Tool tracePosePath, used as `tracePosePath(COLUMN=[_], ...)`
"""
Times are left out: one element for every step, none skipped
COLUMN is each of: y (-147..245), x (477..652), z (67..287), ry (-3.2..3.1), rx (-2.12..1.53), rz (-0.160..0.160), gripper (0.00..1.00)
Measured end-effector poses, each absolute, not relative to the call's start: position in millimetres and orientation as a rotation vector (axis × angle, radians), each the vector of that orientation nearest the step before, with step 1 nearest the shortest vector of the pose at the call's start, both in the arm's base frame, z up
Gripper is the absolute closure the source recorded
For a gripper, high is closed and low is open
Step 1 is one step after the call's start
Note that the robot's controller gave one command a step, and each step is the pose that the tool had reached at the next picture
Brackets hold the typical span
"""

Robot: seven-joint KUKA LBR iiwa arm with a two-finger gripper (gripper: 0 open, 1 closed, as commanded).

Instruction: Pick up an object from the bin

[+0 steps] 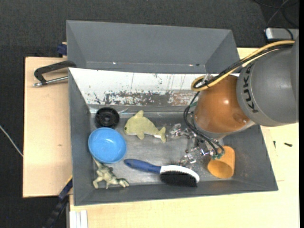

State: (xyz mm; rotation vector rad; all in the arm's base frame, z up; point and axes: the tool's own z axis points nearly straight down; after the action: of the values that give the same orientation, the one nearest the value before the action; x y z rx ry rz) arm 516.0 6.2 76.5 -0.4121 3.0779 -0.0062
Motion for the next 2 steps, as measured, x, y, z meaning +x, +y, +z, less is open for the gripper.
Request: tracePosePath(y=[31.5,31.5], x=[510.7,501.2], z=[79.0,74.3], ry=[3.029,3.062], rx=[-0.61,-0.617], rz=[-0.015,-0.007], gripper=[0.0,1.0])
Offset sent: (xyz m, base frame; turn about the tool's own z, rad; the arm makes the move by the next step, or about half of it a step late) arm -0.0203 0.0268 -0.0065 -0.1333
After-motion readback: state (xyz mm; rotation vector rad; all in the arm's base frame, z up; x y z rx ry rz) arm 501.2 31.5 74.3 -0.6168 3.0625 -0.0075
